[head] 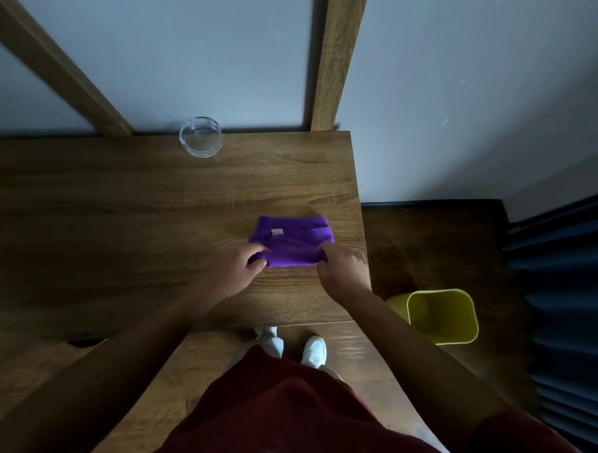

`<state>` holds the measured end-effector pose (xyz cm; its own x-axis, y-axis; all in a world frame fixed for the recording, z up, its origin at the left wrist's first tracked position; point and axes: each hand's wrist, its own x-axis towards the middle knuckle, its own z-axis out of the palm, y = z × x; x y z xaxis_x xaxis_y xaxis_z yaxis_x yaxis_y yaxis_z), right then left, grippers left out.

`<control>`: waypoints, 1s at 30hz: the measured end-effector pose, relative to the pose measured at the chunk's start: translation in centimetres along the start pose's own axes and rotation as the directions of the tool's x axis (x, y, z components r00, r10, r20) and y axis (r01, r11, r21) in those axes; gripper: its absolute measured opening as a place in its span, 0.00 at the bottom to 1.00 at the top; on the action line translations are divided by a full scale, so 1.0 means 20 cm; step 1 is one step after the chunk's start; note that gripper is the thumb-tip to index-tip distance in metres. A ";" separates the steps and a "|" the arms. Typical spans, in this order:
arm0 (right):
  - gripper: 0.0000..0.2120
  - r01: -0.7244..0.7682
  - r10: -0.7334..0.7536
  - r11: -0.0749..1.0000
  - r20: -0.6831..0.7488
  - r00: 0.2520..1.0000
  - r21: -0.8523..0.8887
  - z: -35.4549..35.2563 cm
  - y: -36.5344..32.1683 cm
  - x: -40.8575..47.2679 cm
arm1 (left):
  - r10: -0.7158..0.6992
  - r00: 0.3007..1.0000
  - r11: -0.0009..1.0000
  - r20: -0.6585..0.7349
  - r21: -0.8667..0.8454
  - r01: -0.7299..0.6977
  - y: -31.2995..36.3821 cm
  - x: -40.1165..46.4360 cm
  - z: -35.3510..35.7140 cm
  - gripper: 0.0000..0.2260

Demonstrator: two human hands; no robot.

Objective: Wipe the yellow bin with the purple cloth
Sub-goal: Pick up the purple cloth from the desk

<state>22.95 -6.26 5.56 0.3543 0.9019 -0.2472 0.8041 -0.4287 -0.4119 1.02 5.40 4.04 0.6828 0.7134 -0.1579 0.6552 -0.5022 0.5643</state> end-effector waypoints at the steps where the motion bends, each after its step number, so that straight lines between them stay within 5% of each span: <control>1: 0.11 -0.008 0.008 0.999 -0.003 1.000 0.039 -0.06 0.00 -0.01 | -0.055 0.997 0.995 0.045 -0.084 0.059 0.05 -0.01 -0.05 0.11; 5: 0.11 -0.007 0.006 0.975 0.007 1.000 0.222 -0.31 -0.03 -0.09 | -0.222 0.975 0.849 0.001 -0.491 0.194 0.29 -0.04 -0.22 0.05; 8: 0.11 0.009 -0.001 0.887 -0.018 1.000 0.462 -0.52 -0.05 -0.21 | -0.397 0.915 0.606 -0.076 -0.770 0.199 0.53 -0.10 -0.29 0.07; 10: 0.08 -0.007 0.012 0.700 -0.003 1.000 0.714 -0.62 -0.06 -0.30 | -0.465 0.883 0.474 -0.065 -0.861 0.186 0.62 -0.15 -0.31 0.05; 12: 0.09 -0.011 -0.002 0.401 0.013 1.000 0.916 -0.72 -0.07 -0.40 | -0.411 0.908 0.401 -0.079 -0.910 0.102 0.69 -0.22 -0.32 0.12; 14: 0.09 -0.035 -0.013 0.120 0.036 0.999 0.992 -0.78 -0.07 -0.51 | -0.279 0.950 0.474 -0.141 -0.880 0.008 0.76 -0.30 -0.30 0.19; 16: 0.08 -0.062 -0.008 -0.035 0.062 0.998 0.997 -0.82 -0.06 -0.61 | -0.185 0.964 0.573 -0.191 -0.818 -0.052 0.87 -0.37 -0.28 0.21; 22: 0.11 -0.006 0.114 -0.051 0.012 0.993 0.999 -0.85 -0.02 -0.95 | -0.042 0.991 0.531 -0.125 -0.843 -0.084 1.08 -0.50 -0.21 0.14; 27: 0.08 0.068 0.231 0.094 -0.089 0.969 0.993 -0.79 0.04 -1.21 | 0.095 0.991 0.568 -0.090 -0.813 -0.128 1.06 -0.58 -0.23 0.06; 30: 0.18 0.117 0.235 0.111 -0.140 0.962 0.987 -0.70 0.02 -1.30 | 0.158 0.984 0.572 -0.078 -0.805 -0.156 1.04 -0.64 -0.28 0.07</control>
<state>20.62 -29.20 24.08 0.5963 0.7744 -0.2116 -0.3407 0.0055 -0.9402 4.15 -11.44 22.32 0.7504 0.6609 -0.0030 0.0085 -0.0052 1.0000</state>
